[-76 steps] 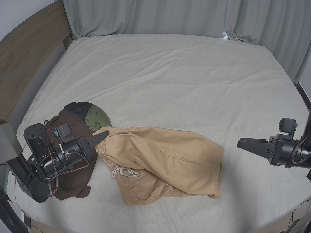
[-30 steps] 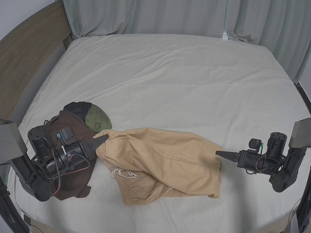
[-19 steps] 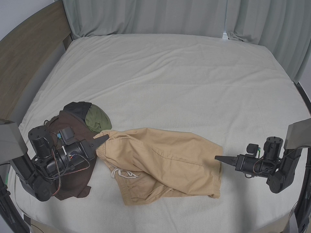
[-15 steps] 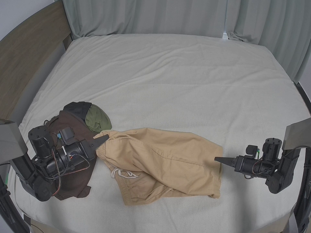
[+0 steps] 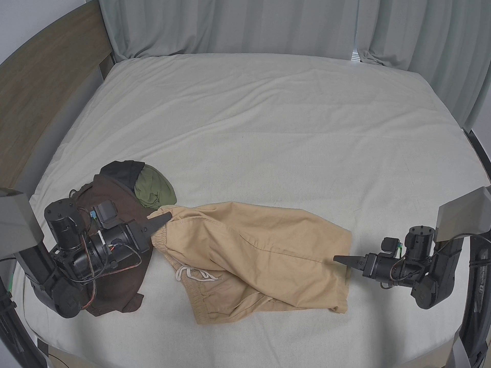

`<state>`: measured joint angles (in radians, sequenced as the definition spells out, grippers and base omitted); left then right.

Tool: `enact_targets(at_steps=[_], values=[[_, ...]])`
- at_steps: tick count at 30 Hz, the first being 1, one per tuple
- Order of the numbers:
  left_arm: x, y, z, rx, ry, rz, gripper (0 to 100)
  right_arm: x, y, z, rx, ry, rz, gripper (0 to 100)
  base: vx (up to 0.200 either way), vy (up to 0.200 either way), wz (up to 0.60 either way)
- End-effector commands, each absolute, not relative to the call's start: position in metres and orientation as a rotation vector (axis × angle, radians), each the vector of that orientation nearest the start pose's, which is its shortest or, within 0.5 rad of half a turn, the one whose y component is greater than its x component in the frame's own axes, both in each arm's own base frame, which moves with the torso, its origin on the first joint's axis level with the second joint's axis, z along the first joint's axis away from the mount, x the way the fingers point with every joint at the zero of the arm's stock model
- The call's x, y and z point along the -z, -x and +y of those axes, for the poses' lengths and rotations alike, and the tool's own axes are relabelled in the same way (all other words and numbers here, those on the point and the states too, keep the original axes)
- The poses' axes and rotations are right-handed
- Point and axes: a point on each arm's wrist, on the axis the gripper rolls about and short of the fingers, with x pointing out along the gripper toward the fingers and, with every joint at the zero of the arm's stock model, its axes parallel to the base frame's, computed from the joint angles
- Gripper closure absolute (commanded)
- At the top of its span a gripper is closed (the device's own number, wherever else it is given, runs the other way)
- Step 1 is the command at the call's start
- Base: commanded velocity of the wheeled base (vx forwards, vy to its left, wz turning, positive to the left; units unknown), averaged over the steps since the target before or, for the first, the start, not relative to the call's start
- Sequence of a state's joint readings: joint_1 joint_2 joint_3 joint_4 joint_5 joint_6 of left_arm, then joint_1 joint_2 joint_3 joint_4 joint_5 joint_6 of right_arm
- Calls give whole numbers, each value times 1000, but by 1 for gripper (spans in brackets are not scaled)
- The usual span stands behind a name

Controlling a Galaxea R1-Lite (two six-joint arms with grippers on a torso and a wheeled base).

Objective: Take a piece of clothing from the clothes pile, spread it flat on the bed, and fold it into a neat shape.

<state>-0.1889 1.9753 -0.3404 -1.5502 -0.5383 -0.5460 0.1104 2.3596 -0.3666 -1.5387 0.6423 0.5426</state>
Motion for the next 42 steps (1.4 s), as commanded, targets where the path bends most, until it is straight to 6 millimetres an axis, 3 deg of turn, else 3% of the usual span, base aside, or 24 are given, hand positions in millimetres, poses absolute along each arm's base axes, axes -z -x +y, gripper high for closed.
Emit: enact_targets(at_steps=[1, 14, 27, 28, 32, 42], values=[[-89, -274, -64, 687, 536, 280, 100, 27, -296, 50, -609, -632, 659, 0, 0, 0, 0], [-90, -273, -64, 689, 535, 276, 100, 24, -294, 77, -663, -600, 658, 0, 0, 0, 0], [-89, -274, -65, 689, 535, 279, 100, 26, -301, 82, -673, -595, 645, 0, 0, 0, 0], [-89, -274, -64, 687, 536, 280, 100, 26, -301, 82, -673, -595, 645, 100, 0, 0, 0], [-88, -274, -65, 687, 536, 280, 100, 25, -301, 80, -668, -597, 643, 100, 0, 0, 0], [-88, -275, -65, 687, 536, 283, 100, -1, -295, 71, -682, -610, 590, 100, 0, 0, 0]])
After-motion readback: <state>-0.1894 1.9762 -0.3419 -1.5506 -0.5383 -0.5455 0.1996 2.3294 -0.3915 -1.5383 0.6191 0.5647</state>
